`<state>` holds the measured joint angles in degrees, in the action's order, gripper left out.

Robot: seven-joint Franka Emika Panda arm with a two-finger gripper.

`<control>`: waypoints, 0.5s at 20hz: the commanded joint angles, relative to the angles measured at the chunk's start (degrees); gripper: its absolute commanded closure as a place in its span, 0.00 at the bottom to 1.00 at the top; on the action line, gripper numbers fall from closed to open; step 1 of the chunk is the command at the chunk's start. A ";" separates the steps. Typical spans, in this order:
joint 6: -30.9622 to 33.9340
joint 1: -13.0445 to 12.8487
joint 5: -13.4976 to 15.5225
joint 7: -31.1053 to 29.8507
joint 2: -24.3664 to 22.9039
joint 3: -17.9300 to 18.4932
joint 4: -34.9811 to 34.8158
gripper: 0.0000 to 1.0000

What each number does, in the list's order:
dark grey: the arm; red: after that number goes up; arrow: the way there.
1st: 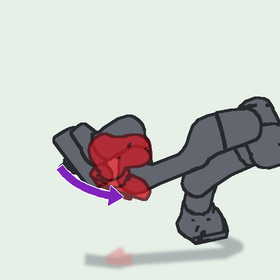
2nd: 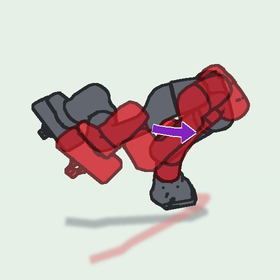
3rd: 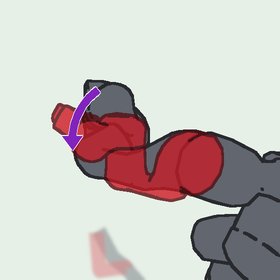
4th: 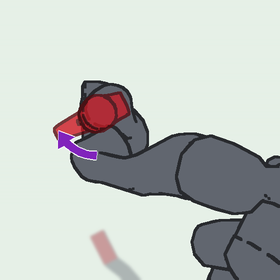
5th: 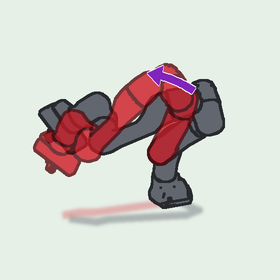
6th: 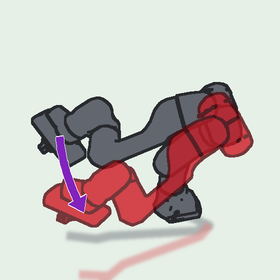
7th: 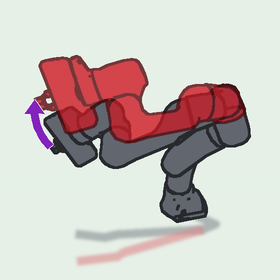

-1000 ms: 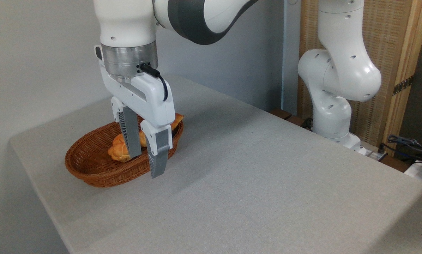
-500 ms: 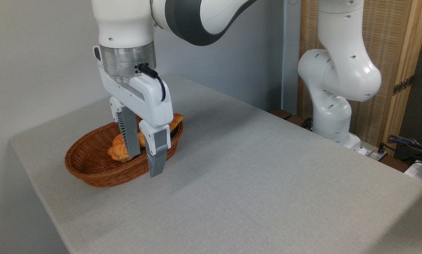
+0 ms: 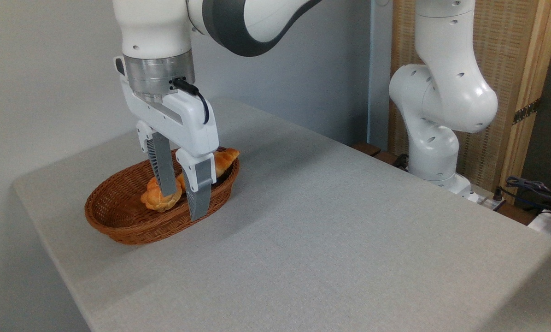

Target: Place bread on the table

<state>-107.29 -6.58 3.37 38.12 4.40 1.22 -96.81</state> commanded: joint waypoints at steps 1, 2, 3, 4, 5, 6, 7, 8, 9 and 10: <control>1.47 -0.10 0.50 -2.08 -0.10 -1.48 0.83 0.00; 1.47 -0.18 0.67 -3.13 -0.10 -2.62 0.83 0.00; 1.47 -0.18 0.76 -3.41 -0.10 -3.41 0.66 0.00; 1.47 -0.18 0.85 -3.50 -0.10 -4.03 0.31 0.00; 1.56 -0.18 0.85 -3.50 -0.01 -5.08 0.05 0.00; 1.56 -0.18 0.93 -3.67 0.08 -6.05 -0.13 0.00; 1.48 -0.18 0.94 -3.85 0.17 -6.93 -0.39 0.00; 1.47 -0.18 0.94 -3.85 0.17 -7.80 -0.83 0.00; 1.56 -0.18 0.94 -3.85 0.17 -8.51 -1.10 0.00; 1.48 -0.18 0.94 -3.93 0.17 -9.30 -1.45 0.00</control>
<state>-106.70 -6.82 3.44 34.86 4.68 -6.31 -97.47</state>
